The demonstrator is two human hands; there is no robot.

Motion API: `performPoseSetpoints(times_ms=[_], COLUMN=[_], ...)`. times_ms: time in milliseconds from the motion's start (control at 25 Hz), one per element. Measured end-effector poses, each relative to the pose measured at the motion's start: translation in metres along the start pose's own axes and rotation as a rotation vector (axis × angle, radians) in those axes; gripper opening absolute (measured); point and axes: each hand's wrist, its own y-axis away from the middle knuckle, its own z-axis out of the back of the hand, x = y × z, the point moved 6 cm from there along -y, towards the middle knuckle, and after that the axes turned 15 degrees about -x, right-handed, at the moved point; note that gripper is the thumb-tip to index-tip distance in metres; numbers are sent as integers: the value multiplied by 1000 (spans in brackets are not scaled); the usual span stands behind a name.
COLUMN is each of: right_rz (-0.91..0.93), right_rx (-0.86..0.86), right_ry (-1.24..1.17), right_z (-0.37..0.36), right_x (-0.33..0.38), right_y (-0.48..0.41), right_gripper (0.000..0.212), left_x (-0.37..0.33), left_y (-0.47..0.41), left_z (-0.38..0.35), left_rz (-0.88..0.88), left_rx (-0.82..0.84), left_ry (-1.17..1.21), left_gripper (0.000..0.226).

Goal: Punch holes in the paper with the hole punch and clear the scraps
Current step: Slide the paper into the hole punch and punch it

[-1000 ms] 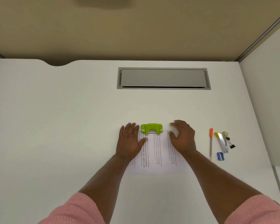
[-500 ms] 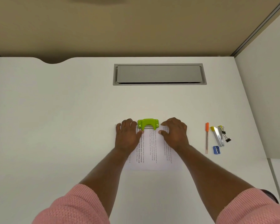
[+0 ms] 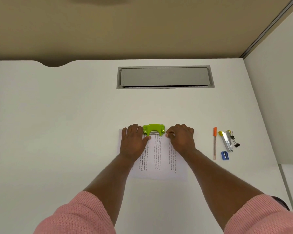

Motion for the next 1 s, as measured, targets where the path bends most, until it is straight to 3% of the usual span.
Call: performPoseSetpoints(times_ms=[440, 560, 720, 880, 1000], right_rz=[14, 38, 116, 207, 209], right_rx=[111, 129, 128, 194, 205], right_ry=[-67, -67, -20, -9, -53], right_z=[4, 13, 38, 65, 83], right_x=[3, 11, 33, 57, 61], right_y=[10, 15, 18, 26, 34], right_gripper=[21, 20, 16, 12, 5], left_x=[-6, -20, -48, -59, -63], left_y=[7, 16, 25, 24, 27], left_z=[11, 26, 38, 49, 64], left_rz=[13, -53, -146, -81, 75], left_rx=[19, 2, 63, 108, 136], left_ry=[-36, 74, 260, 360, 526], left_gripper=[29, 22, 32, 25, 19])
